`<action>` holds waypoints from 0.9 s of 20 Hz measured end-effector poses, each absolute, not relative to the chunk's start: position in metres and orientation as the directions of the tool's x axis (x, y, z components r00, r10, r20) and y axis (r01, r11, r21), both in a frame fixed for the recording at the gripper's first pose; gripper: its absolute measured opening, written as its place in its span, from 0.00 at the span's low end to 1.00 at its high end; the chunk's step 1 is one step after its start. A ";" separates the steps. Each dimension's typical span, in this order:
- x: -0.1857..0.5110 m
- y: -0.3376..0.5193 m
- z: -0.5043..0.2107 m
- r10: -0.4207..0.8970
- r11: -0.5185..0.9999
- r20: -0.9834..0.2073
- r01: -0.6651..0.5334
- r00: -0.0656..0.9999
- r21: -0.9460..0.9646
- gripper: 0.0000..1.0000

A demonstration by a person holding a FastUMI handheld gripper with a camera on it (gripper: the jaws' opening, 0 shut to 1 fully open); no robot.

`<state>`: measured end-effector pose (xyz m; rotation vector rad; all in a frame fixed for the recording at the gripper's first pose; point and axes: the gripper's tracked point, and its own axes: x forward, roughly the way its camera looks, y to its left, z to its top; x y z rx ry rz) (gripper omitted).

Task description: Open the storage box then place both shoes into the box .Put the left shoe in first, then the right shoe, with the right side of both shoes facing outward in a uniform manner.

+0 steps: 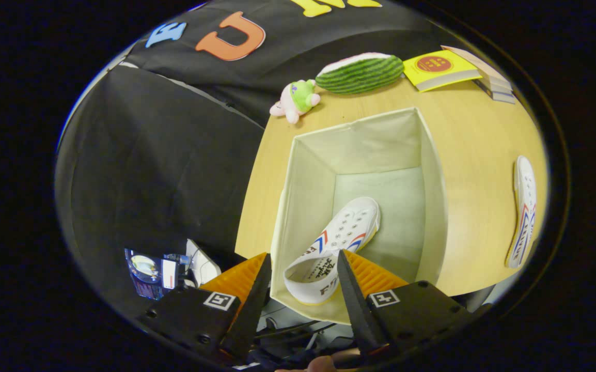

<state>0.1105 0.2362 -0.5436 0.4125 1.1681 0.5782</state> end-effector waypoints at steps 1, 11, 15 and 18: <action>0.111 0.228 -0.537 0.609 0.793 -0.732 -0.247 0.306 0.556 0.80; 0.117 0.092 -0.483 0.430 0.899 -0.681 -0.352 0.592 0.261 0.89; 0.124 0.013 -0.498 0.278 0.953 -0.711 -0.277 0.646 0.121 0.90; 0.124 -0.031 -0.516 0.214 0.973 -0.736 -0.210 0.642 0.100 0.90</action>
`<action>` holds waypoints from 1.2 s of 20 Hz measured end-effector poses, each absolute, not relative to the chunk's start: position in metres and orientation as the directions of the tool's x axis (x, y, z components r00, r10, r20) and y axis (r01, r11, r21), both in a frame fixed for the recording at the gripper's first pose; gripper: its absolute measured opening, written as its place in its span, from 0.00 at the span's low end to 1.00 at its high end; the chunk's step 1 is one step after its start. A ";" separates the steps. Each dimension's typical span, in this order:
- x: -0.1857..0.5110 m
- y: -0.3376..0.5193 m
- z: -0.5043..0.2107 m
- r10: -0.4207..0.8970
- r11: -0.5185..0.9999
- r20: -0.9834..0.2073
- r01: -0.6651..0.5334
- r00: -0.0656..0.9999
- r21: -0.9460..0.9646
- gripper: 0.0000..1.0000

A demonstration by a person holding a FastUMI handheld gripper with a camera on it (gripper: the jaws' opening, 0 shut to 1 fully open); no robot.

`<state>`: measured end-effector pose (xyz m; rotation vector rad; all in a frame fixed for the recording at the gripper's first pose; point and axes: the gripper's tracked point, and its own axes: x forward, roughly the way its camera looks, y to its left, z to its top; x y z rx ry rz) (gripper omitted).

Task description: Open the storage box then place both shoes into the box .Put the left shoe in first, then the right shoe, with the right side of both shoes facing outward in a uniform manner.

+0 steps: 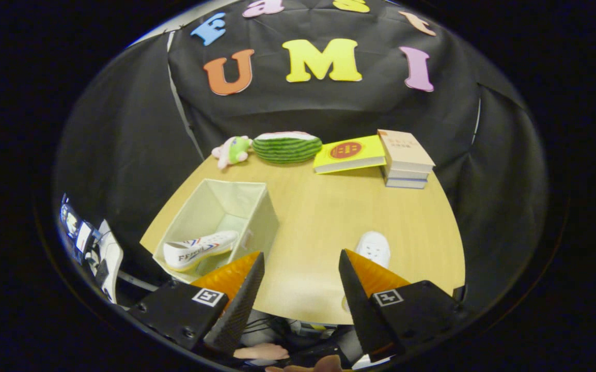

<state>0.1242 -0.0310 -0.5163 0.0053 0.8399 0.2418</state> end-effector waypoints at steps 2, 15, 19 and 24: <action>0.123 -0.064 -0.532 0.162 0.981 -0.754 -0.183 0.636 0.056 0.90; 0.119 -0.171 -0.676 0.066 0.998 -0.905 -0.039 0.421 0.054 0.91; 0.128 -0.171 -0.703 0.115 0.993 -0.921 -0.008 0.372 0.121 0.90; 0.133 -0.164 -0.733 0.147 0.988 -0.937 -0.006 0.316 0.153 0.89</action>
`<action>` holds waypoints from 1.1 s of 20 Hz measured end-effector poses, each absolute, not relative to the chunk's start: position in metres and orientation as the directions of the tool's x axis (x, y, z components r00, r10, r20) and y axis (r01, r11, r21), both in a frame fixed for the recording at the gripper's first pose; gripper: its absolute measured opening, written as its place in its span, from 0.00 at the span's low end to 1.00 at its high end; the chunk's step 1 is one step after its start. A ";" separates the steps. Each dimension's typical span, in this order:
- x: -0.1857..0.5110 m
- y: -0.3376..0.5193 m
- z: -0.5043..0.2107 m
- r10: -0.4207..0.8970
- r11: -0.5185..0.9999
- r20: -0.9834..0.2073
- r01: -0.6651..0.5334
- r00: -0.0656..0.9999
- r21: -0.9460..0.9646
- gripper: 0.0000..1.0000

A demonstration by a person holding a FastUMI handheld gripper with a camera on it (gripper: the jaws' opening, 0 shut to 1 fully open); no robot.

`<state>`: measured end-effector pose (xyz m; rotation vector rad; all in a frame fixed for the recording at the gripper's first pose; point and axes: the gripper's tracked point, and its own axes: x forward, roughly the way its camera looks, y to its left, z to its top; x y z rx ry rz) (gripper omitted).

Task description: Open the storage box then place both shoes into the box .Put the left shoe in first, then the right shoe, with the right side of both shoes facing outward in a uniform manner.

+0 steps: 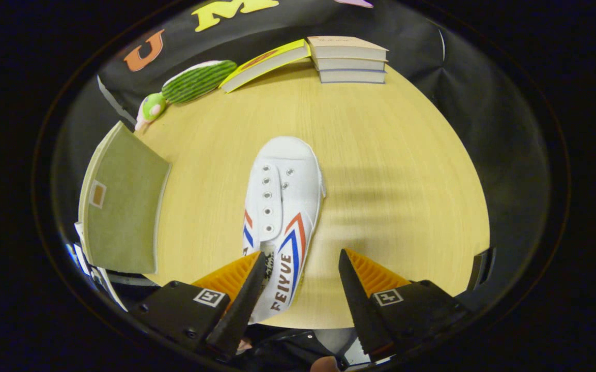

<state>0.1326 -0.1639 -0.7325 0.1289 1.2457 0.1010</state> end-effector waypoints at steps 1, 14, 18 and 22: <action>0.132 -0.163 -0.737 0.152 0.987 -0.940 -0.003 0.304 0.159 0.87; 0.133 -0.151 -0.744 0.266 0.952 -0.926 0.077 0.267 0.296 0.29; 0.136 -0.155 -0.741 0.323 0.919 -0.907 0.139 0.269 0.369 0.09; 0.133 -0.144 -0.735 0.399 0.865 -0.877 0.206 0.268 0.457 0.07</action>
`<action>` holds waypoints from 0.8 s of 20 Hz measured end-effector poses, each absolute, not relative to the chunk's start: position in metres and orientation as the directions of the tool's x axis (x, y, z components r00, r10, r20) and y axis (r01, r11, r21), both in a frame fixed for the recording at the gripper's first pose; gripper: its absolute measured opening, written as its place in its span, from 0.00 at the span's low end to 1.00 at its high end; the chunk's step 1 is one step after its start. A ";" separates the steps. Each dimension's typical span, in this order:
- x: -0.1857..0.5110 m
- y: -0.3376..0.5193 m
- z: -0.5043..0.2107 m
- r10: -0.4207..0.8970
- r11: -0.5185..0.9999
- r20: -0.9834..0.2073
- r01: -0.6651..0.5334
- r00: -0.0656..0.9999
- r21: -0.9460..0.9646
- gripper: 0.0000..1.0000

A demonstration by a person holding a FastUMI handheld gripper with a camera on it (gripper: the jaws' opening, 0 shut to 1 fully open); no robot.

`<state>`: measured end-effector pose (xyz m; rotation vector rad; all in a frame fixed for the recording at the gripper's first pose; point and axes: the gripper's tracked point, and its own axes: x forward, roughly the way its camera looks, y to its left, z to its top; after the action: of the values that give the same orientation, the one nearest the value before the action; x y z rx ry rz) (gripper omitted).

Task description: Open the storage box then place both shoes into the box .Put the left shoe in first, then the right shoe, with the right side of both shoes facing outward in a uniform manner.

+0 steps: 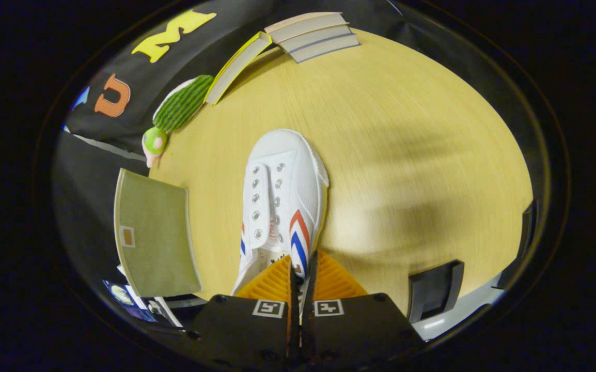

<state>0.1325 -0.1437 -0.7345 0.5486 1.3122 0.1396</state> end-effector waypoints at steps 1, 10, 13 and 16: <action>0.130 -0.139 -0.732 0.413 0.857 -0.871 0.210 0.265 0.470 0.07; 0.096 -0.082 -0.641 0.467 0.825 -0.822 0.172 0.326 0.538 0.07; 0.088 -0.040 -0.588 0.501 0.815 -0.789 0.112 0.356 0.568 0.07; 0.087 0.002 -0.547 0.512 0.824 -0.774 0.041 0.372 0.565 0.07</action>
<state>0.0870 0.0022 -0.5465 0.5513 1.1637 0.3224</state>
